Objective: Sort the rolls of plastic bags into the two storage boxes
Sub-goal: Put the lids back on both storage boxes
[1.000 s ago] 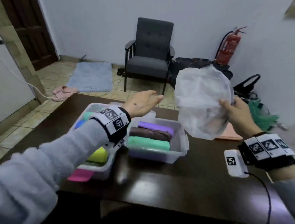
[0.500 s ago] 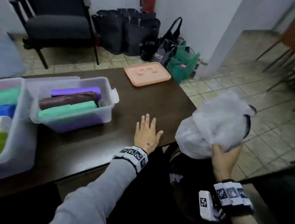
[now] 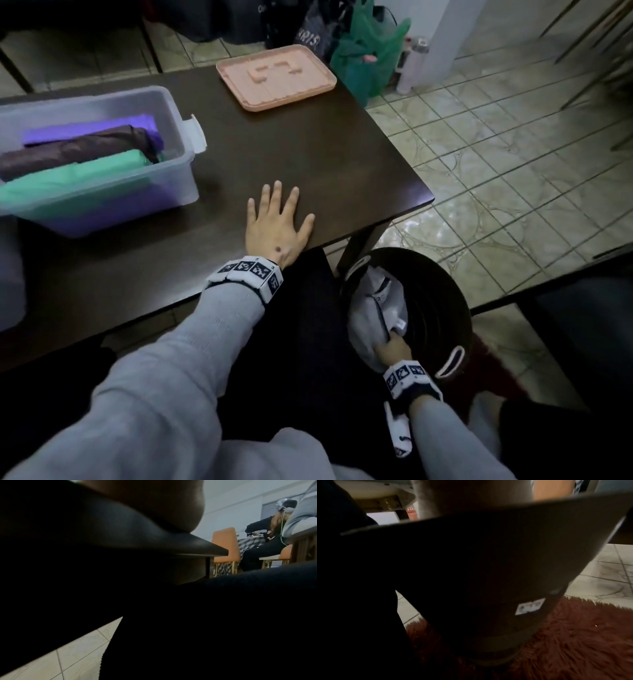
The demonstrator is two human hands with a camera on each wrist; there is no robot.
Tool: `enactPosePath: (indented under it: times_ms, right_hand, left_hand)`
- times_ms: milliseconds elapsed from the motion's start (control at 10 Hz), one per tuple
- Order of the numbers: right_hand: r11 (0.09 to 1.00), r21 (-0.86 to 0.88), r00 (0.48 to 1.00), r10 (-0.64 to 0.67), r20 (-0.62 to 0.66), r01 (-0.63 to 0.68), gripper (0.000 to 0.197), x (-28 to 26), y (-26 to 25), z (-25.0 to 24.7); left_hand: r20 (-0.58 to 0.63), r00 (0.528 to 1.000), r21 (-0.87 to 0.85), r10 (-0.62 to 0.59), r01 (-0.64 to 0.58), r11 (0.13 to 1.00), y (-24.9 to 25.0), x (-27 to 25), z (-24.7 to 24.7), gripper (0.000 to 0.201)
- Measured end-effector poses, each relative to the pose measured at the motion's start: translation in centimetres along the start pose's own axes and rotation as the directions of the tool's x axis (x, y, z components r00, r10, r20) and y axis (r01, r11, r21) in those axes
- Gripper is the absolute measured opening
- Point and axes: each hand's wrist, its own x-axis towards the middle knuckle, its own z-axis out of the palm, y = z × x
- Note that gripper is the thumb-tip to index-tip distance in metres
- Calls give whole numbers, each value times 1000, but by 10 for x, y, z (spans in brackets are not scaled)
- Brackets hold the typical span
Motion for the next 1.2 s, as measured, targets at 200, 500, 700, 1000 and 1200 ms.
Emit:
enactPosePath:
  times_ms: [200,500,700,1000,1200]
  right_hand:
    - [984,-143,990,91,-107,-106,85,4,-22,-3]
    - [852,-512,990,-51,131,112,56,2,-46,3]
    - [883,-461,996,-90,14,87,46,-25,-65,-35]
    - [712,-389,811,-522,262,584,16,-129,-162,-125]
    - [538,-236,587,-749,307,809,9,-175,-284,-137]
  left_hand:
    - [-12,1000,23,-1,1,1000,1,1,1,62]
    - [11,1000,27,0,-1,1000,0,0,1,63]
    - [72,997,19,4,-6,1000,-1,0,-3,63]
    - [417,904,-215,91,0,977,-18,17,-71,59]
    - [298,938,-408,177,-42,912,-62,30,-203,42]
